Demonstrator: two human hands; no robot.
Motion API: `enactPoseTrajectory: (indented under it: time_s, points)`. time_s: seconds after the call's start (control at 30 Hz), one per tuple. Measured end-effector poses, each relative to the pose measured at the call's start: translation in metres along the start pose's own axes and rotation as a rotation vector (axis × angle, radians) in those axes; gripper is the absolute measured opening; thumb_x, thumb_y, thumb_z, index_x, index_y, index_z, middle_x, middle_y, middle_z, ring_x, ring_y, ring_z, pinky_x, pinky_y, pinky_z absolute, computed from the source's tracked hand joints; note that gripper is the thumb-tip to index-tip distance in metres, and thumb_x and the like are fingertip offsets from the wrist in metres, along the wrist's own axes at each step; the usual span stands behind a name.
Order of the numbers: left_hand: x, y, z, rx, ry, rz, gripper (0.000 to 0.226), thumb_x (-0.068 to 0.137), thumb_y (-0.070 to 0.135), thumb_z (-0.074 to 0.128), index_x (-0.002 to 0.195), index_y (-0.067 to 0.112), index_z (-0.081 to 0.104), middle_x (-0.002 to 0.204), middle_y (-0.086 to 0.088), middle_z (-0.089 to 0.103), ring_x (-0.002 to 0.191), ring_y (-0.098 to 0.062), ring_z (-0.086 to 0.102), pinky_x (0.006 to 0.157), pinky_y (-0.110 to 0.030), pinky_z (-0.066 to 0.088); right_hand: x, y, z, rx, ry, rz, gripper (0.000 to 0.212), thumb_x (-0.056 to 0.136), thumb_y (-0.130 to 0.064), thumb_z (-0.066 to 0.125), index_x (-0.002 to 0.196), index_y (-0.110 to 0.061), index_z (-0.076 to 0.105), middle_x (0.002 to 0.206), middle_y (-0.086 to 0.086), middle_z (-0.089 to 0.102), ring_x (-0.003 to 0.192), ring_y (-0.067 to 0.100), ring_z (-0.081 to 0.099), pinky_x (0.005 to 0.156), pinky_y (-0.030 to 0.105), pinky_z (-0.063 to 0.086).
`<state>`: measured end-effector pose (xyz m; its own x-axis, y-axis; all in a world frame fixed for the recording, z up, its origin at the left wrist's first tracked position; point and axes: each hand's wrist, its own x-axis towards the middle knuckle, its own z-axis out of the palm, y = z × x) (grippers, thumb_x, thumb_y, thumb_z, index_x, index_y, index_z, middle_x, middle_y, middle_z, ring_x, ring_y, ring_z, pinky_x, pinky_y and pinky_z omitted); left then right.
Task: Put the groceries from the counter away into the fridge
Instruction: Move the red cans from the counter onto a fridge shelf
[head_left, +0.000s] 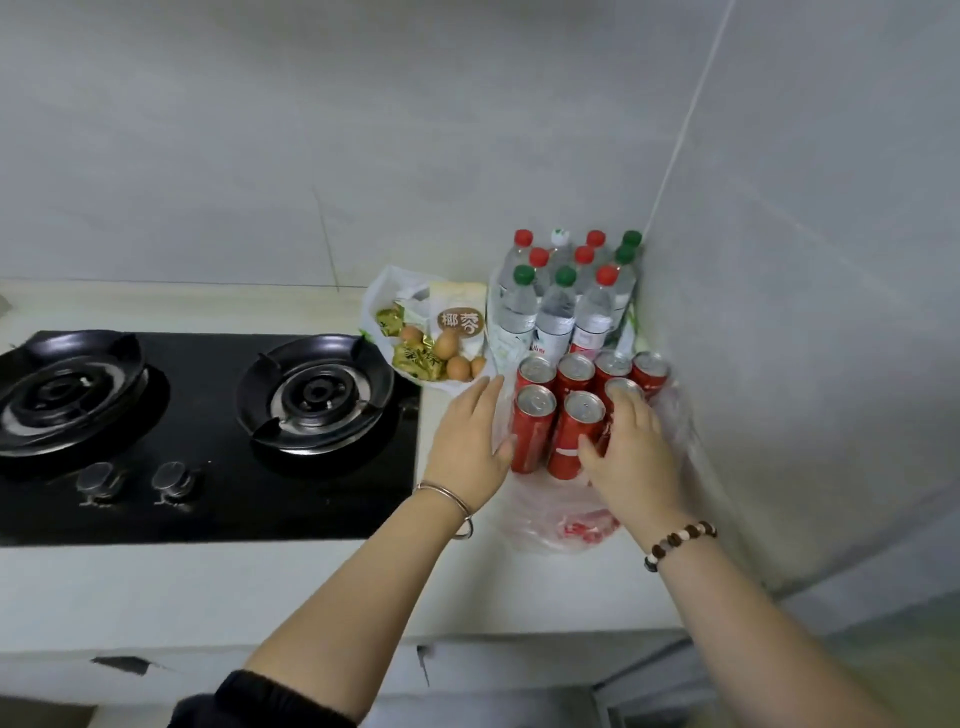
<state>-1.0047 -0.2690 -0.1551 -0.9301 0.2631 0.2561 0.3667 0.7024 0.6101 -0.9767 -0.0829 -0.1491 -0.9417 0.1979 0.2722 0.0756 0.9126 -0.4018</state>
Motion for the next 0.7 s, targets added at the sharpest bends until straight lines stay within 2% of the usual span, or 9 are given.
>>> enactPoseTrajectory:
  time_s: [0.07, 0.17, 0.27, 0.37, 0.5, 0.63, 0.7]
  points:
    - [0.021, 0.011, 0.014, -0.087, -0.044, -0.071, 0.065, 0.084, 0.018, 0.064, 0.142, 0.010, 0.035, 0.143, -0.010, 0.041, 0.131, -0.025, 0.037, 0.101, -0.015, 0.021, 0.013, 0.019, -0.002, -0.008, -0.047, 0.099, 0.072, 0.080, -0.033, 0.068, 0.139, -0.007, 0.036, 0.142, 0.010, 0.041, 0.131, 0.026, 0.038, 0.108, 0.038, 0.034]
    - [0.048, 0.015, 0.040, -0.119, -0.077, -0.176, 0.057, 0.077, 0.021, 0.071, 0.128, 0.010, 0.048, 0.124, -0.012, 0.056, 0.116, -0.029, 0.049, 0.091, -0.026, 0.034, 0.027, 0.039, 0.007, -0.072, -0.182, 0.211, 0.080, 0.075, -0.046, 0.071, 0.137, -0.011, 0.035, 0.141, 0.008, 0.040, 0.124, 0.029, 0.045, 0.102, 0.043, 0.041]
    - [0.063, 0.013, 0.061, -0.114, -0.077, -0.306, 0.058, 0.069, 0.025, 0.078, 0.119, 0.008, 0.052, 0.117, -0.012, 0.058, 0.108, -0.029, 0.054, 0.088, -0.032, 0.040, 0.030, 0.046, 0.016, -0.047, -0.249, 0.264, 0.074, 0.073, -0.043, 0.074, 0.131, -0.010, 0.039, 0.135, 0.008, 0.043, 0.116, 0.027, 0.050, 0.095, 0.041, 0.046]
    - [0.071, 0.012, 0.072, -0.134, -0.033, -0.403, 0.061, 0.064, 0.027, 0.083, 0.113, 0.009, 0.052, 0.114, -0.010, 0.058, 0.104, -0.028, 0.056, 0.085, -0.034, 0.044, 0.028, 0.051, 0.024, 0.024, -0.221, 0.277, 0.074, 0.073, -0.034, 0.077, 0.133, -0.011, 0.039, 0.133, 0.008, 0.042, 0.117, 0.026, 0.050, 0.094, 0.036, 0.047]
    - [0.076, 0.010, 0.079, -0.135, -0.052, -0.478, 0.065, 0.061, 0.028, 0.084, 0.113, 0.010, 0.049, 0.112, -0.009, 0.062, 0.102, -0.030, 0.059, 0.084, -0.036, 0.048, 0.029, 0.059, 0.030, 0.252, -0.124, 0.354, 0.076, 0.068, -0.025, 0.083, 0.130, -0.016, 0.041, 0.130, 0.003, 0.049, 0.114, 0.022, 0.054, 0.089, 0.035, 0.050]
    - [0.078, 0.011, 0.080, -0.103, -0.059, -0.511, 0.048, 0.069, 0.027, 0.076, 0.108, 0.013, 0.051, 0.104, -0.008, 0.065, 0.098, -0.030, 0.061, 0.076, -0.030, 0.045, 0.029, 0.064, 0.033, 0.394, -0.120, 0.480, 0.054, 0.068, -0.020, 0.083, 0.108, -0.019, 0.047, 0.100, -0.003, 0.063, 0.091, 0.020, 0.064, 0.074, 0.031, 0.052]
    - [0.076, 0.014, 0.078, -0.083, -0.039, -0.491, 0.041, 0.071, 0.027, 0.071, 0.106, 0.014, 0.053, 0.101, -0.007, 0.066, 0.096, -0.030, 0.062, 0.072, -0.027, 0.041, 0.028, 0.064, 0.031, 0.382, -0.117, 0.495, 0.053, 0.067, -0.021, 0.084, 0.103, -0.018, 0.046, 0.096, -0.001, 0.064, 0.084, 0.020, 0.062, 0.071, 0.031, 0.051]
